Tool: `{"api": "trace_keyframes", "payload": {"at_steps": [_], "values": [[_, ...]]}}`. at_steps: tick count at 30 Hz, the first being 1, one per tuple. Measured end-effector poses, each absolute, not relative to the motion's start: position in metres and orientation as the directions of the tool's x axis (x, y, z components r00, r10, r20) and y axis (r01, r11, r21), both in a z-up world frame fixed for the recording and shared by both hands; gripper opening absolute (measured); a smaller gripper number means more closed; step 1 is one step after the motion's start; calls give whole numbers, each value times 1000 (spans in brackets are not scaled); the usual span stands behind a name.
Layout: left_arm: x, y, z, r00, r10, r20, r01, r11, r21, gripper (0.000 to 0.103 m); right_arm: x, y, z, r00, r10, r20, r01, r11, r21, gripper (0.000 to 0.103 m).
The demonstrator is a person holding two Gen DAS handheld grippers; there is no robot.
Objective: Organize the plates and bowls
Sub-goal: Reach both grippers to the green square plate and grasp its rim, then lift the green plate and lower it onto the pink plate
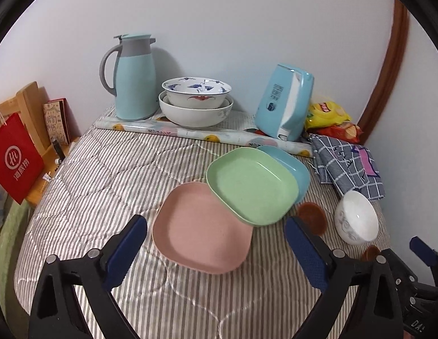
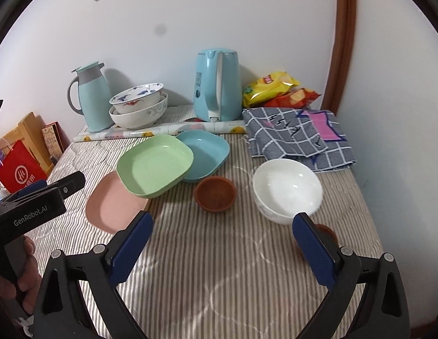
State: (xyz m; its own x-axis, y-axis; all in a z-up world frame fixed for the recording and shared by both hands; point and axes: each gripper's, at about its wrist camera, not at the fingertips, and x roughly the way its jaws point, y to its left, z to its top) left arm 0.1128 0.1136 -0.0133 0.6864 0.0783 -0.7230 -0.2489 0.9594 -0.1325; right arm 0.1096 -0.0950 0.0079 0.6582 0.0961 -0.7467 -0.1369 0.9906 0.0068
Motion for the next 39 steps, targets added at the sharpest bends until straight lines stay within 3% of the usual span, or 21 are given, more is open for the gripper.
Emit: {"api": "trace_keyframes", "payload": {"at_steps": [14,18,24,36,39], "values": [[177,130,-42,647,60,-760,-240,962,-129,76,186,-72,-20,590,146,-794,-176,983,50,72],[194,134,-48,646,41,-762,-220,966,-135,66,204,-65,-29,568,164,-806,-186,980,68,58],[223,138,-64,631,3,-776,-194,969,-154,52,232,-58,-48,527,172,-832,-182,979,88,46],[267,147,-92,597,-31,-802,-158,975,-155,51,262,-43,-84,435,213,-875,-187,972,144,45],[274,151,-99,589,-50,-807,-153,973,-172,43,267,-38,-90,414,224,-882,-190,969,157,45]]}}
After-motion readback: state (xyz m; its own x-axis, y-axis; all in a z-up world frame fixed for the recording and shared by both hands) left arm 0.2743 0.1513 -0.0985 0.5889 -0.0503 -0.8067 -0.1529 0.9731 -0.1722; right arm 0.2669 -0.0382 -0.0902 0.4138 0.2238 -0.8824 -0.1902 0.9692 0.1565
